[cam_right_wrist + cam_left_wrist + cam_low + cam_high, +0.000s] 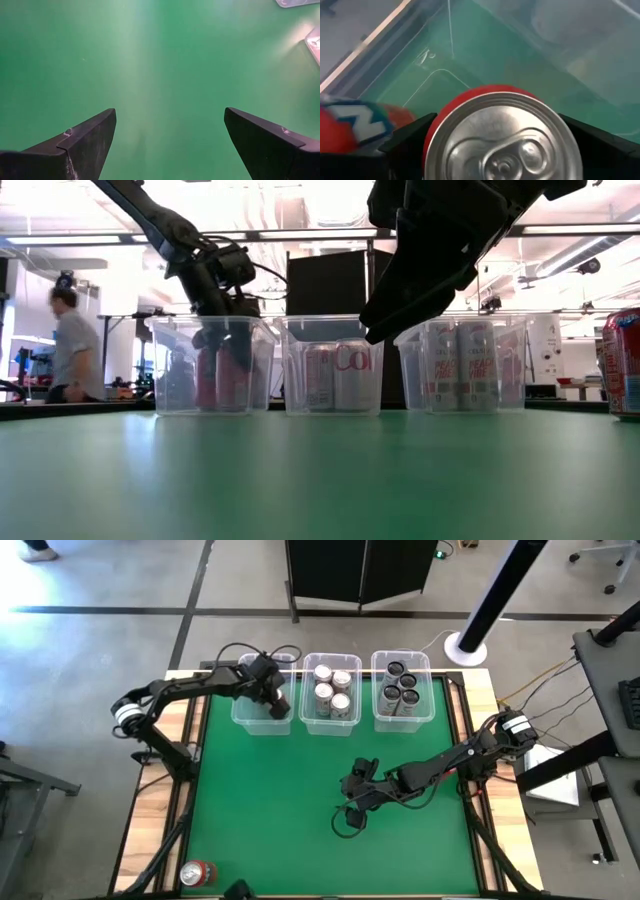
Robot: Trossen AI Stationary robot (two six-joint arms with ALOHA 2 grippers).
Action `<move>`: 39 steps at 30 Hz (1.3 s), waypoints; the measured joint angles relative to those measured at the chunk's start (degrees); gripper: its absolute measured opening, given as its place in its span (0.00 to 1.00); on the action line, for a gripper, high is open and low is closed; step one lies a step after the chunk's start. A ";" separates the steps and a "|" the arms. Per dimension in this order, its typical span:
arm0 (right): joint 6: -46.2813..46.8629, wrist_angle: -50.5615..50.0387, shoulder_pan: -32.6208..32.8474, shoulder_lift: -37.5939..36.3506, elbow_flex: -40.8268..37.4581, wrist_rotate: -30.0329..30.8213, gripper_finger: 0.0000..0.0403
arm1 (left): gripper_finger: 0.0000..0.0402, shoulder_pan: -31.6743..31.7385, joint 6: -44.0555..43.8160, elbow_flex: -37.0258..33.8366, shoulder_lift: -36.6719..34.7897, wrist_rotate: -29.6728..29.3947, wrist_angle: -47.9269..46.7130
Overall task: Sort soda cans
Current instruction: Put the top middle orange soda can into the left transparent bin, then put the left orange soda can into the left transparent bin
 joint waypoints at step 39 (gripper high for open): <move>-9.04 0.69 -0.02 -2.40 2.62 7.63 0.91 | 0.95 -65.56 -39.70 5.11 -36.73 -13.59 -28.69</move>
